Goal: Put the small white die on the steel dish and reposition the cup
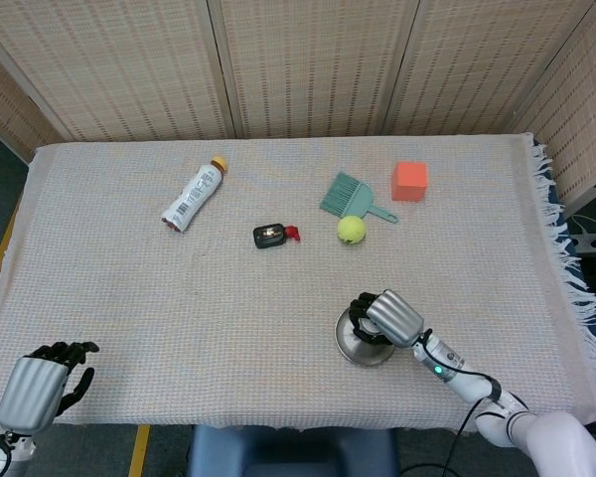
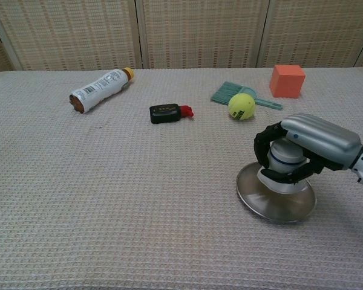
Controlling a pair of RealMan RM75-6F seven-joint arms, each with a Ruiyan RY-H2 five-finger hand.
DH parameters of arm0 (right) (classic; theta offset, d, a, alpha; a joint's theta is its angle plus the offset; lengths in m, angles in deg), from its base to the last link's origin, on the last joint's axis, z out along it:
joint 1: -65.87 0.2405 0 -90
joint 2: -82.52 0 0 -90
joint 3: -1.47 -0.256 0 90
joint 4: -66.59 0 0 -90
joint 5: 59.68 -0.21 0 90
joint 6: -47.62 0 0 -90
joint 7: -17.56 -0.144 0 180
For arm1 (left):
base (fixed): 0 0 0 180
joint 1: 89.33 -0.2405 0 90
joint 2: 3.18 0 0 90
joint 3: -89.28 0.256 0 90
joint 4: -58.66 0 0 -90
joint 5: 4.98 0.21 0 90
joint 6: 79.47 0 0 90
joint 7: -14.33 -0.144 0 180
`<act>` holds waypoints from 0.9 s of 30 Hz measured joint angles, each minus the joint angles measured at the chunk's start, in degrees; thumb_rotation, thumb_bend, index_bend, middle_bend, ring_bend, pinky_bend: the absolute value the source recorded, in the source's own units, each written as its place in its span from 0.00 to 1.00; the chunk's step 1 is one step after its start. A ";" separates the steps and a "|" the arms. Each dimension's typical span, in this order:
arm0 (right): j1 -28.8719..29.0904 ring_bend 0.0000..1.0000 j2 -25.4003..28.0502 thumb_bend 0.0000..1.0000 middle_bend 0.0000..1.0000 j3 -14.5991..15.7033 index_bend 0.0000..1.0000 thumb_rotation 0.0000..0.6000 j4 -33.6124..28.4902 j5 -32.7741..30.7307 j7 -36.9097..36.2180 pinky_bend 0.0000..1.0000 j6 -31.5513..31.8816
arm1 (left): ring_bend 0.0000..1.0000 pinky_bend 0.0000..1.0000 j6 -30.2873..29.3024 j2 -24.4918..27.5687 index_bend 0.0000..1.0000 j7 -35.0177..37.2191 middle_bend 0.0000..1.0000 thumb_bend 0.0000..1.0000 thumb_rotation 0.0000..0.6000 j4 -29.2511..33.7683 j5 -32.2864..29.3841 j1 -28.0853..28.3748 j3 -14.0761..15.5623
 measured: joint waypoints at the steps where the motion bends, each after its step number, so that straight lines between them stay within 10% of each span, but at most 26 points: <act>1: -0.05 0.46 -0.10 0.30 0.54 0.00 0.62 1.00 0.19 -0.02 -0.25 0.74 0.02 | 0.50 0.64 0.01 0.01 0.41 0.01 0.54 0.39 1.00 0.01 -0.01 0.01 -0.01; 15: -5.75 0.46 2.91 0.30 0.54 -2.61 0.62 1.00 4.06 -2.89 7.21 0.74 8.06 | 0.50 0.64 -0.24 0.04 0.41 -0.05 0.54 0.39 1.00 0.08 0.06 -0.02 -0.09; 27: -9.14 0.38 2.95 0.29 0.53 -2.72 0.53 1.00 11.32 -6.27 -1.66 0.72 1.48 | 0.50 0.64 0.33 -0.25 0.41 -0.99 0.54 0.39 1.00 0.09 -0.09 0.06 0.04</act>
